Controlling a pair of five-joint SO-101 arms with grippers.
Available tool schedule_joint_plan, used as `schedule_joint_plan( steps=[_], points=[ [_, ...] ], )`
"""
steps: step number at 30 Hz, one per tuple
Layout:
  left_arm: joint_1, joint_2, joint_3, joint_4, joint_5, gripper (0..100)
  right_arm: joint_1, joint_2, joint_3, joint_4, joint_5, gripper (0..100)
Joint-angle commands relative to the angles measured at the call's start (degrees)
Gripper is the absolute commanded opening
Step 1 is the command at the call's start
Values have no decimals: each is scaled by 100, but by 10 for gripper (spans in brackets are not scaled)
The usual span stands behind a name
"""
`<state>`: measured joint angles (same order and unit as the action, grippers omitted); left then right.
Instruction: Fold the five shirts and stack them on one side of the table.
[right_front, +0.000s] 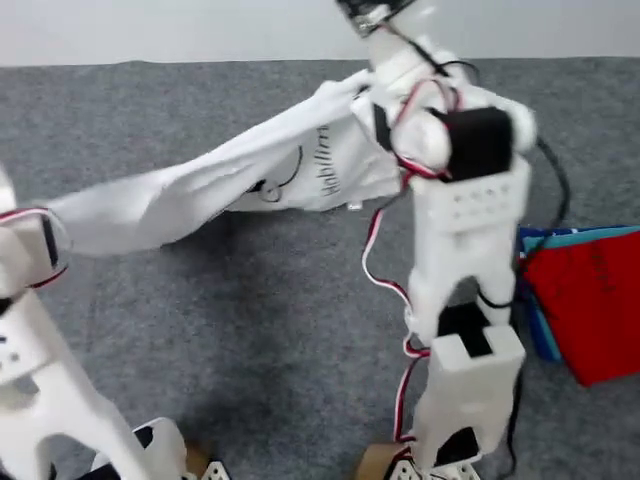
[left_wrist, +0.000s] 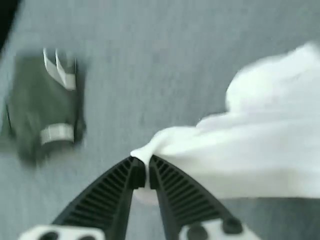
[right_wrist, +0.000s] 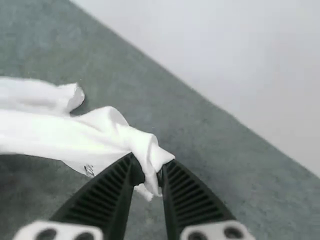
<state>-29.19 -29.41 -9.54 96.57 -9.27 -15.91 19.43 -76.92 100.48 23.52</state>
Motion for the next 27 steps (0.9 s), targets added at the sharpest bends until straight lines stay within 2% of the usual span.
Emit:
schedule_joint_plan(
  steps=[1,6,13,18,27],
  points=[
    [668,-132,-1165,-176,70,2,127,-796,-308,233,-70,10],
    [1046,-176,-2264,-897,70,2,338,-1411,-308,233,-70,10],
    [1196,-158,-3398,-1749,35,2,1059,-2026,-308,233,-35,10],
    [1196,-185,-4013,-1846,35,2,1358,-2563,-308,233,-35,10],
    [1196,-185,-4901,-1820,35,2,1358,-3495,-26,242,378,10]
  ],
)
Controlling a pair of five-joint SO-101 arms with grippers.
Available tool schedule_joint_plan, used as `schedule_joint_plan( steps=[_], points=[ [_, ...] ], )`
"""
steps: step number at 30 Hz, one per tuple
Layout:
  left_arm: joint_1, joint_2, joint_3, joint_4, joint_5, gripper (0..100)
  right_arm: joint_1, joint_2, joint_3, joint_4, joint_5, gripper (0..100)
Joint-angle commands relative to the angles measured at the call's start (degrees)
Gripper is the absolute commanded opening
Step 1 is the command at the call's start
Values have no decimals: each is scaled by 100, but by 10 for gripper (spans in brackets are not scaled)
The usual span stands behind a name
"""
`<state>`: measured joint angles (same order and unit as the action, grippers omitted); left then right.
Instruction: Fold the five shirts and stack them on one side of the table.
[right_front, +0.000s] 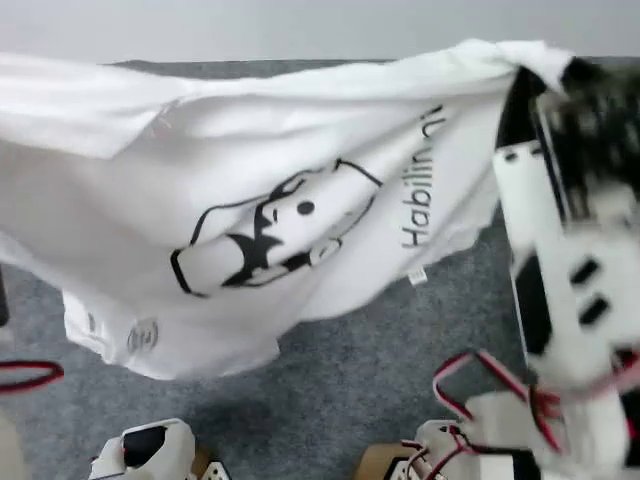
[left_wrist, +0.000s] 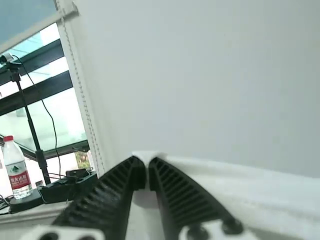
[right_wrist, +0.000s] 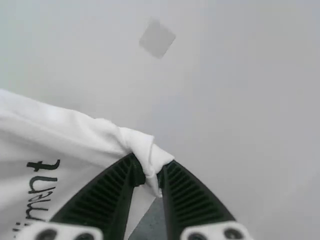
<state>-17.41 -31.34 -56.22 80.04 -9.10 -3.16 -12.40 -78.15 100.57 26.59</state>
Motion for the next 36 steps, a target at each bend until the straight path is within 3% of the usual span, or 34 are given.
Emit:
schedule_joint_plan(
  steps=[1,7,12,17,24,30,36],
  points=[
    [18,9,-286,-167,18,2,84,-479,299,233,70,10],
    [9,97,-189,62,9,3,57,-1411,2681,215,53,10],
    [18,413,971,149,9,3,48,-1534,5081,-409,62,10],
    [79,1037,2466,-53,9,3,48,-1534,7358,-2422,62,10],
    [281,2567,3899,-1503,18,3,48,-1455,10048,-5552,70,10],
    [510,3877,3916,-2365,35,3,66,-549,10488,-7002,70,10],
    [615,4826,3908,-3499,44,3,92,725,9785,-8040,79,10]
  ],
)
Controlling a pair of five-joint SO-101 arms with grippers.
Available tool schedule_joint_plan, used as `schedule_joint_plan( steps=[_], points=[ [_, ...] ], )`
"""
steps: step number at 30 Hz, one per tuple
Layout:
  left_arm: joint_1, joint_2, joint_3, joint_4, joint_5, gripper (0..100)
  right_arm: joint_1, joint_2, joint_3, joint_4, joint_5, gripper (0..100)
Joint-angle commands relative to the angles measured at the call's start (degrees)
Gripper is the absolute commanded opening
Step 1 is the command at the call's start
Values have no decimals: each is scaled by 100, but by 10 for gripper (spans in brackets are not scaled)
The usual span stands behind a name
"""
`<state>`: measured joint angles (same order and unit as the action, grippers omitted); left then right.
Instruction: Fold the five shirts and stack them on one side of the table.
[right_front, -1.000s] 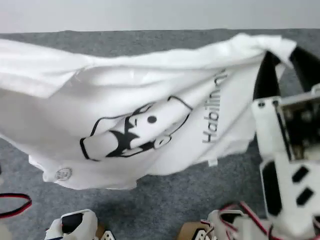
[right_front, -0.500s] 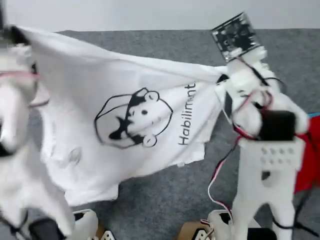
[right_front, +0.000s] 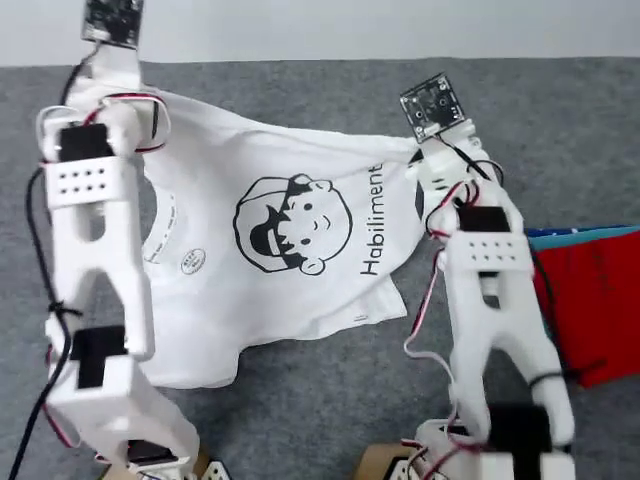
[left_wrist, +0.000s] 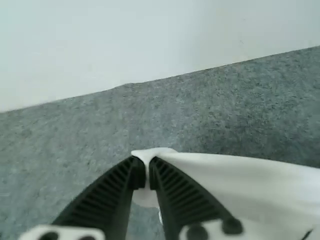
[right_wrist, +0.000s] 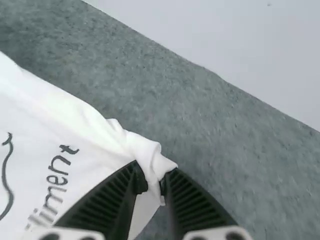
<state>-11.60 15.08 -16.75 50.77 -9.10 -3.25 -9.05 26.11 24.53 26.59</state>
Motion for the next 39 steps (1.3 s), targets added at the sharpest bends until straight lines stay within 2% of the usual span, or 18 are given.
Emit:
schedule_joint_plan(
  steps=[1,4,14,17,22,31,36,39],
  points=[
    [44,299,-57,-721,44,3,101,637,-879,-505,132,10],
    [18,721,-435,-949,44,3,84,1437,-1679,-664,378,10],
    [-158,2136,-2308,-914,18,3,-101,4198,-4958,-681,870,10],
    [-158,2409,-2826,-571,9,3,-215,4796,-5662,-673,1081,10],
    [-123,2778,-3820,607,-158,3,-295,5305,-6514,268,1187,10],
    [176,3112,-4989,3736,-2013,3,-391,5226,-6919,2686,1398,10],
    [378,3077,-5165,4967,-2708,3,-470,5095,-6919,3890,1820,10],
    [387,2945,-4840,4993,-2840,2,-462,4936,-6919,4497,1890,10]
  ],
)
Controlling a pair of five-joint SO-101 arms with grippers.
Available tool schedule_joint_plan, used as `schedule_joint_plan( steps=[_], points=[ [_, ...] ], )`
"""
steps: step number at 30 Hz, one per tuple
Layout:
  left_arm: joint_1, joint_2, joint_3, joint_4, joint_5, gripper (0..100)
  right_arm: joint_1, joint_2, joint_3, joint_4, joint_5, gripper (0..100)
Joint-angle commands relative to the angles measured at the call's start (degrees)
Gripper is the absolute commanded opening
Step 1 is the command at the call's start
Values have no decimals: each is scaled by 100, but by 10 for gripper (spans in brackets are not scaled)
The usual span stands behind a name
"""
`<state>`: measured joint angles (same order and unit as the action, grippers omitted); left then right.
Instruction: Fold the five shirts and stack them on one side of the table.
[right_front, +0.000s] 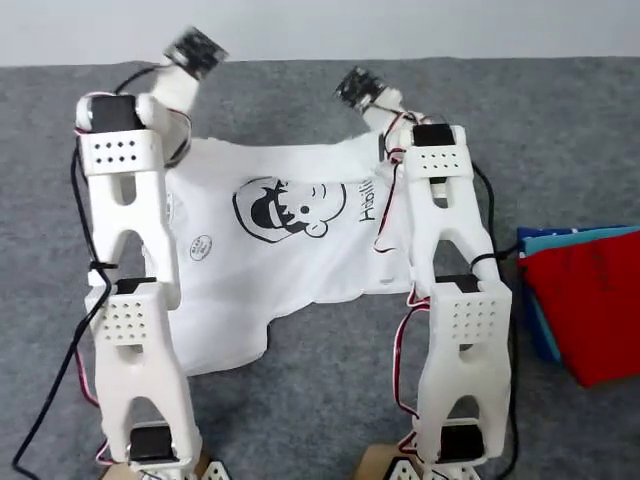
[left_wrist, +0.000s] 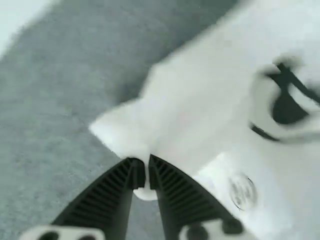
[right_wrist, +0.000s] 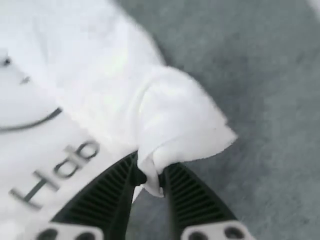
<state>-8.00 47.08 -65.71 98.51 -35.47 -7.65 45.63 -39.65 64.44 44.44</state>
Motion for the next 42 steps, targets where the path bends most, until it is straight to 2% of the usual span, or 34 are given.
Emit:
schedule_joint_plan(
  steps=[1,10,21,27,33,42],
  points=[
    [9,-360,207,220,-334,2,-13,-611,-343,681,105,10],
    [246,-2268,3160,220,-1521,2,4,-1086,-343,1745,369,10],
    [185,-4536,5886,220,-2312,2,163,-1569,-343,3152,396,10],
    [-193,-5486,6932,220,-2708,2,374,-1780,-316,3776,677,10],
    [-633,-6180,7653,229,-2857,2,620,-2026,70,3811,712,10],
    [-686,-7218,8919,229,-2857,2,268,-2958,1582,3793,756,11]
  ],
)
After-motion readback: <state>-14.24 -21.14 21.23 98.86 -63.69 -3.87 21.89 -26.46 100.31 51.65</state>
